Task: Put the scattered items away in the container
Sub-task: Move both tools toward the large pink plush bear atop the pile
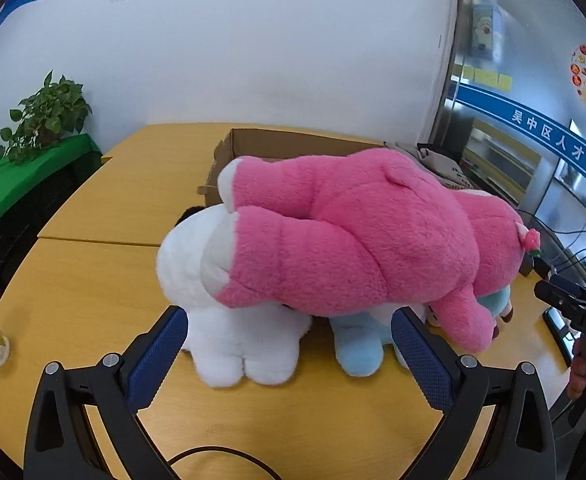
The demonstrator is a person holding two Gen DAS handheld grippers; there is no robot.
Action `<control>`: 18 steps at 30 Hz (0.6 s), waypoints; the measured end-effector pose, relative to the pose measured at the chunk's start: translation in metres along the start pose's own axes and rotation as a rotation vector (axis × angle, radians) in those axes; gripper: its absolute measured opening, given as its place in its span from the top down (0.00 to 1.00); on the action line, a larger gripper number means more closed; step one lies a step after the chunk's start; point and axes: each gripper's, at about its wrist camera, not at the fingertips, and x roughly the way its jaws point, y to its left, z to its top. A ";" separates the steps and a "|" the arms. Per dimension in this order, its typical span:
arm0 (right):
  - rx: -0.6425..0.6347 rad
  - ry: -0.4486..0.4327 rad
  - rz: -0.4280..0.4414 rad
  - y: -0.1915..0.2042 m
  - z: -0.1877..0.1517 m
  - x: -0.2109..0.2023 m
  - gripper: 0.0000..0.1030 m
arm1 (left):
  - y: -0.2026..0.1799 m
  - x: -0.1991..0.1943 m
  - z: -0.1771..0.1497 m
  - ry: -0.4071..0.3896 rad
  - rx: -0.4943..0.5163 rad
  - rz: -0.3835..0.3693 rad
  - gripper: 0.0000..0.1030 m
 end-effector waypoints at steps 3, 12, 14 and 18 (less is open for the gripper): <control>-0.003 0.008 -0.009 0.009 0.000 0.000 0.00 | -0.006 0.008 0.000 0.032 -0.023 0.000 0.00; -0.050 0.050 -0.047 0.023 -0.008 0.005 0.00 | -0.020 0.011 0.002 0.038 0.006 0.012 0.00; -0.061 0.060 -0.055 0.026 -0.009 0.006 0.00 | -0.023 0.011 0.002 0.038 0.015 0.015 0.00; -0.070 0.070 -0.064 0.029 -0.011 0.007 0.00 | -0.025 0.012 0.004 0.035 0.023 0.010 0.00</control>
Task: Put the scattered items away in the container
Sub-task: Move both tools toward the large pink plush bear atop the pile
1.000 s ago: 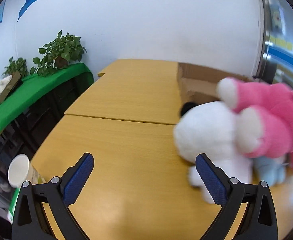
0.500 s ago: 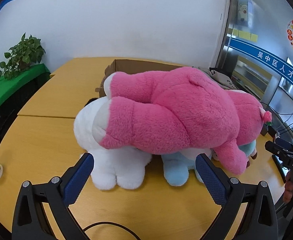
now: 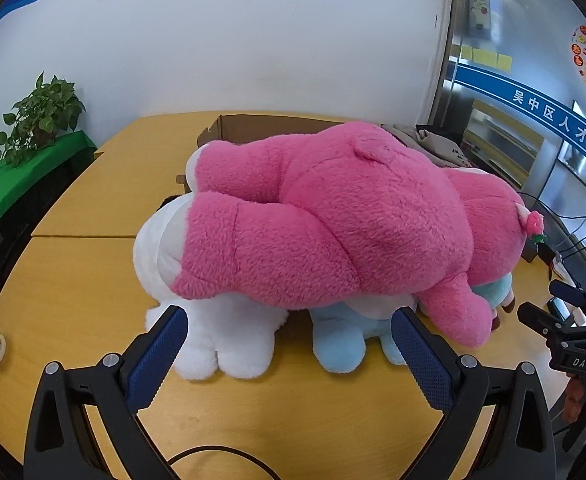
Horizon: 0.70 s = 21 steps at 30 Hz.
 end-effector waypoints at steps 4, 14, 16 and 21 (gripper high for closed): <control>0.001 0.006 -0.002 0.001 0.000 0.001 0.00 | -0.001 0.002 0.001 0.003 0.007 -0.006 0.00; -0.004 0.021 0.004 0.005 0.001 0.006 0.00 | -0.002 0.006 0.003 0.010 0.018 -0.018 0.00; -0.008 0.023 0.007 0.006 0.000 0.007 0.00 | -0.002 0.007 0.003 0.012 0.019 -0.020 0.00; -0.013 0.023 0.014 0.007 0.000 0.007 0.00 | -0.001 0.007 0.001 0.014 0.016 -0.020 0.00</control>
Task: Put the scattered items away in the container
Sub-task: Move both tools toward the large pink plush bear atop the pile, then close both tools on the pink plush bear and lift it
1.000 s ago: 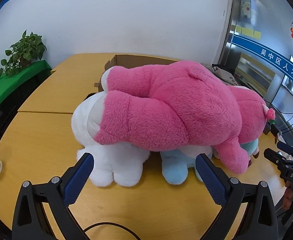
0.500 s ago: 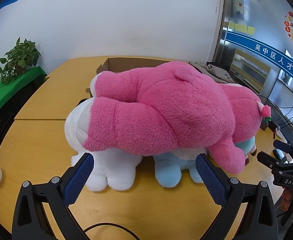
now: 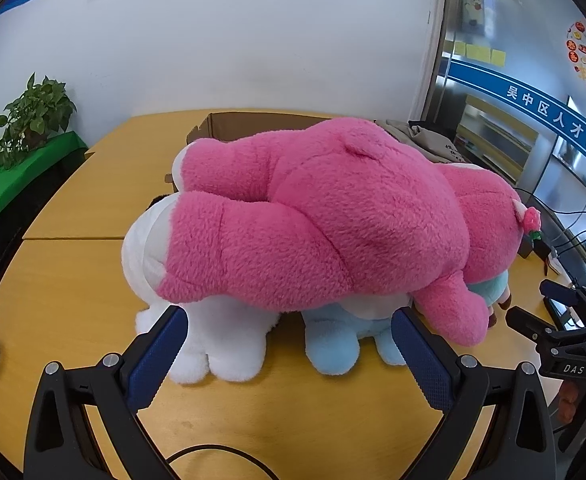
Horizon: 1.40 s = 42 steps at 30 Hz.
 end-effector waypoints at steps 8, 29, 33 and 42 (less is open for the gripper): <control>-0.003 -0.009 0.015 0.001 0.000 -0.002 0.00 | 0.001 -0.003 0.000 -0.002 -0.011 -0.005 0.00; 0.009 -0.121 0.144 -0.016 0.065 -0.011 0.00 | 0.008 0.023 0.079 0.042 -0.064 -0.216 0.00; 0.050 -0.059 0.145 -0.028 0.088 0.026 0.00 | 0.005 0.057 0.094 0.117 -0.062 -0.279 0.00; 0.055 -0.004 0.222 -0.020 0.092 0.073 0.25 | 0.003 0.087 0.099 0.176 -0.044 -0.336 0.17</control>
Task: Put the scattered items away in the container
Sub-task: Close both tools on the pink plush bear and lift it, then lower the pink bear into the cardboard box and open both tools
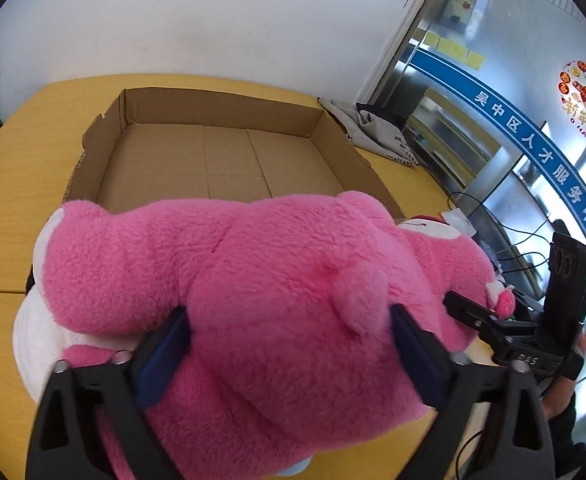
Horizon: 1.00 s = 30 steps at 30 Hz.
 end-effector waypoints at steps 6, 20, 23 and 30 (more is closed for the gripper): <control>0.001 -0.060 0.022 0.010 0.010 -0.017 0.44 | 0.005 -0.011 0.007 -0.003 -0.041 -0.037 0.40; -0.079 -0.333 0.025 0.001 0.193 0.007 0.46 | 0.011 0.009 0.195 -0.170 0.076 0.018 0.45; -0.063 -0.325 0.006 -0.016 0.231 0.057 0.44 | 0.036 0.057 0.237 -0.124 0.051 0.017 0.44; 0.045 -0.072 -0.074 -0.067 0.233 0.237 0.38 | 0.111 0.221 0.267 0.152 -0.100 0.107 0.50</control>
